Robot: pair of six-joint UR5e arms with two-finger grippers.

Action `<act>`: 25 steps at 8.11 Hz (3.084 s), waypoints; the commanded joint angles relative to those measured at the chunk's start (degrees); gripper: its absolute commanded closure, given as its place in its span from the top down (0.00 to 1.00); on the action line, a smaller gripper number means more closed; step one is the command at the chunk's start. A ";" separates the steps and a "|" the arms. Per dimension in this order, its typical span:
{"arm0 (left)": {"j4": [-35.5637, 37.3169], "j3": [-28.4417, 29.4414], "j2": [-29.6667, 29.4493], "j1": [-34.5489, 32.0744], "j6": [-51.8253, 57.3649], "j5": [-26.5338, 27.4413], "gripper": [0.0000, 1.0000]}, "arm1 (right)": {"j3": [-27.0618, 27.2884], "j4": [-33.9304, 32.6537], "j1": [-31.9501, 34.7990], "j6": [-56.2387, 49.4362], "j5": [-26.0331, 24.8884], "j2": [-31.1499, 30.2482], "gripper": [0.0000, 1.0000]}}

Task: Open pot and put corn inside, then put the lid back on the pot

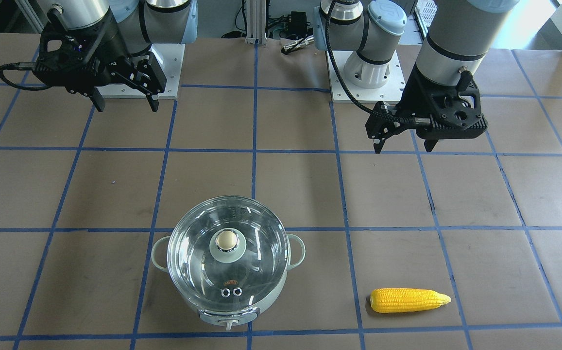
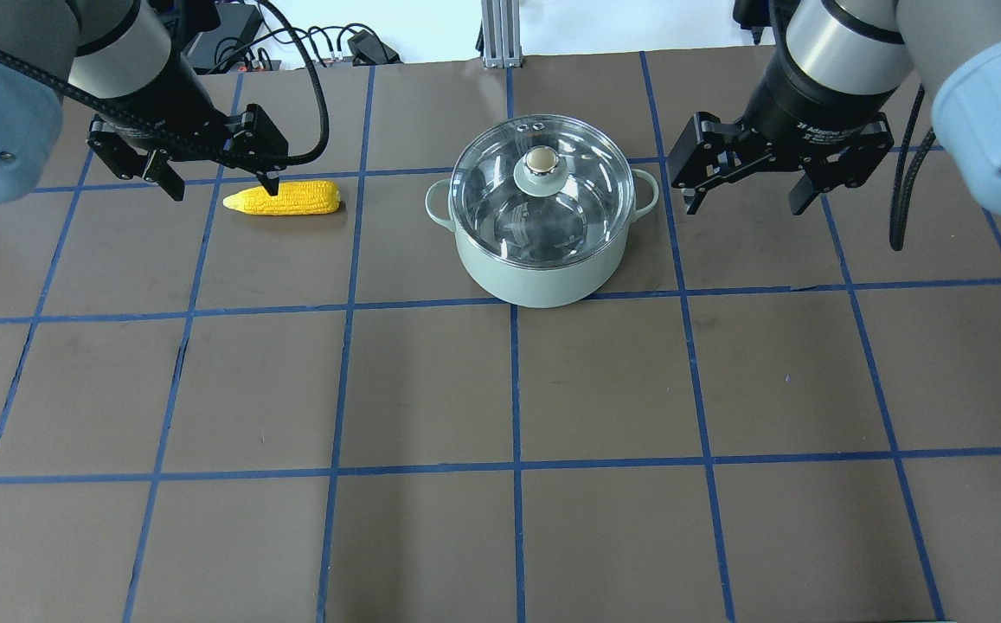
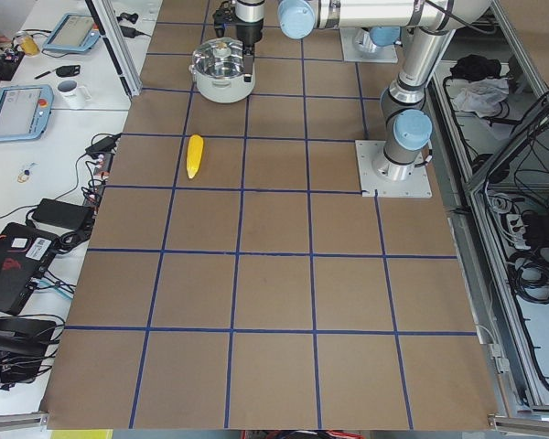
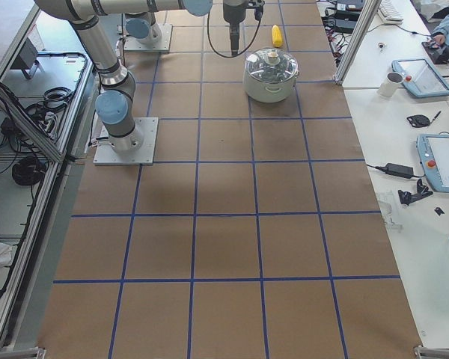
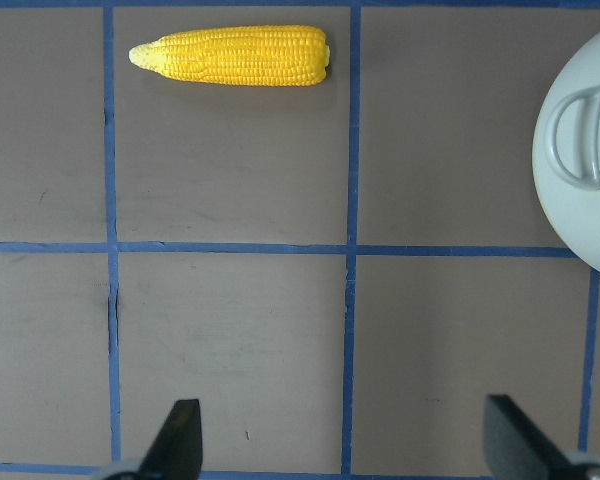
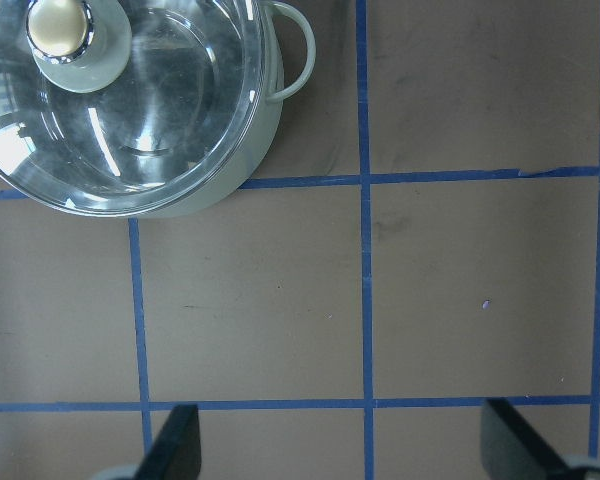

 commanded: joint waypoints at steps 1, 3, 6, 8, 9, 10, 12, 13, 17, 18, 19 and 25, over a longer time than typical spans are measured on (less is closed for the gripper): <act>0.09 0.00 0.54 -0.05 0.78 0.10 1.00 | 0.05 0.00 -0.01 0.02 -0.01 0.00 1.00; -0.09 -0.09 0.11 0.21 2.36 0.62 1.00 | 0.05 0.00 0.07 0.11 0.08 0.00 1.00; 7.15 -0.17 -1.12 1.26 31.72 0.53 1.00 | 0.05 0.00 -0.19 0.02 -0.10 0.09 1.00; 9.76 0.43 -3.57 2.75 39.00 0.19 1.00 | 0.05 0.00 -0.19 0.02 -0.10 0.09 1.00; 9.76 0.44 -4.71 3.28 44.07 0.10 1.00 | 0.05 0.00 -0.19 -0.15 -0.01 0.09 1.00; 10.71 0.53 -5.86 3.46 49.95 -0.69 1.00 | 0.05 -0.09 -0.28 -2.07 0.08 0.26 1.00; 14.67 0.61 -9.37 5.47 59.80 -3.06 1.00 | 0.05 -0.09 -0.28 -2.70 -0.01 0.27 1.00; 14.77 0.62 -10.78 6.53 63.51 -3.76 1.00 | 0.13 -0.09 -0.19 -2.53 -0.09 0.27 1.00; 23.17 0.88 -20.70 9.44 74.17 -10.89 1.00 | -0.39 0.62 -0.19 -2.88 -0.09 0.35 1.00; 25.73 0.88 -22.81 9.44 75.31 -10.89 1.00 | -0.74 0.27 -0.54 -3.05 -1.05 0.35 1.00; 26.54 0.88 -24.31 9.52 76.54 -11.06 1.00 | -0.74 0.09 -0.54 -3.05 -0.89 0.35 1.00; 34.18 1.05 -31.35 9.79 86.55 -10.80 1.00 | -14.28 -17.08 8.74 8.05 0.10 23.17 1.00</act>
